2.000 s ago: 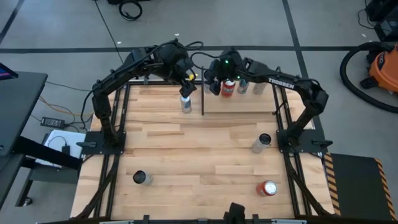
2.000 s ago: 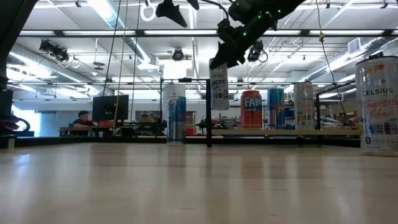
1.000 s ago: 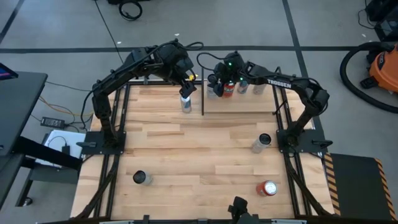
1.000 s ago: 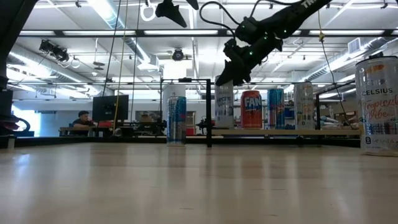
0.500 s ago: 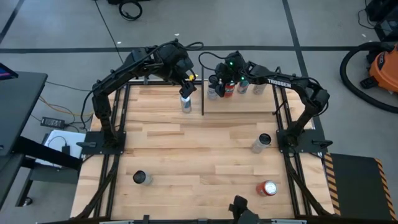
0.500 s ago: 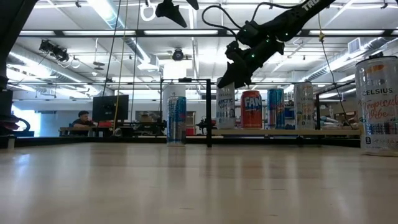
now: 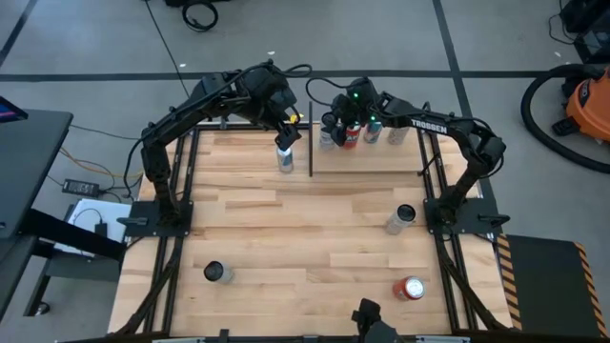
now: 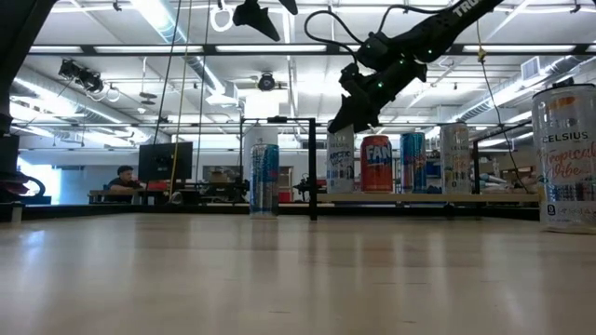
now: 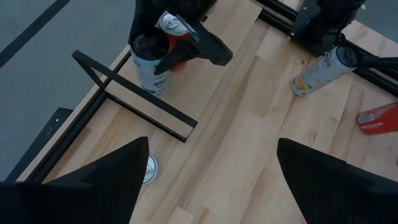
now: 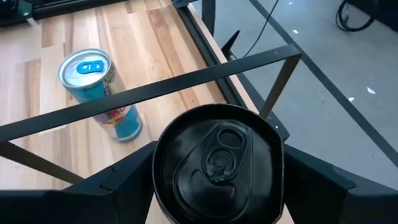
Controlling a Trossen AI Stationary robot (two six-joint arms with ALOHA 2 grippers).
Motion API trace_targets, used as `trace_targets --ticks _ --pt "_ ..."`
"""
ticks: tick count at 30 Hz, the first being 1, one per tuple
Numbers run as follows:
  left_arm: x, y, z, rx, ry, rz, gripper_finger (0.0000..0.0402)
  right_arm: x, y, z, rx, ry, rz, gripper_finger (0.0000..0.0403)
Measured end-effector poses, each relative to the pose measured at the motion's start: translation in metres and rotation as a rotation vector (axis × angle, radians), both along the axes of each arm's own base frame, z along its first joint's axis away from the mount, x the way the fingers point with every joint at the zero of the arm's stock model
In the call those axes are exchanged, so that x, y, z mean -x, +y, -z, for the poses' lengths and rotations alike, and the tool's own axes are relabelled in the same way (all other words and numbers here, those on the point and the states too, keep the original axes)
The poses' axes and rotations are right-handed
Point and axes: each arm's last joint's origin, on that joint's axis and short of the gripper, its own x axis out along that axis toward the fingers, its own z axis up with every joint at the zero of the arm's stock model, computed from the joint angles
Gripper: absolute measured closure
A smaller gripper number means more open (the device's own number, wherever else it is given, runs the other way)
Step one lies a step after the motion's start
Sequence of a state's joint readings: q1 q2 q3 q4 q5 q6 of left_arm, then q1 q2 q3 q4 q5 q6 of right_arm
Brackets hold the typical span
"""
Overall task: Place canned beverage on shelf
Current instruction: Put the right white blue soda can on the shelf
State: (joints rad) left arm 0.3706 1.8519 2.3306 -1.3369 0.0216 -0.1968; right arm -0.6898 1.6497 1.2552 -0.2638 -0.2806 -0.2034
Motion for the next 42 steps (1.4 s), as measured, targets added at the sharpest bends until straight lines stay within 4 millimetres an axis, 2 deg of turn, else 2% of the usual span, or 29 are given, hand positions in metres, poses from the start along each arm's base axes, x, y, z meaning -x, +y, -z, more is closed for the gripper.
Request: trace_targets --ticks 24,35,42 --pt "0.0 0.0 0.0 -0.002 0.001 0.002 0.0044 0.001 0.001 -0.001 -0.006 0.001 0.028 0.0097" --pt "0.0 0.0 0.0 -0.004 0.001 0.004 0.0044 0.001 0.0 -0.003 -0.029 -0.016 0.08 0.0072" --pt "0.0 0.0 0.0 -0.007 0.002 0.007 0.0044 0.004 0.004 -0.012 -0.027 -0.047 0.056 0.0074"
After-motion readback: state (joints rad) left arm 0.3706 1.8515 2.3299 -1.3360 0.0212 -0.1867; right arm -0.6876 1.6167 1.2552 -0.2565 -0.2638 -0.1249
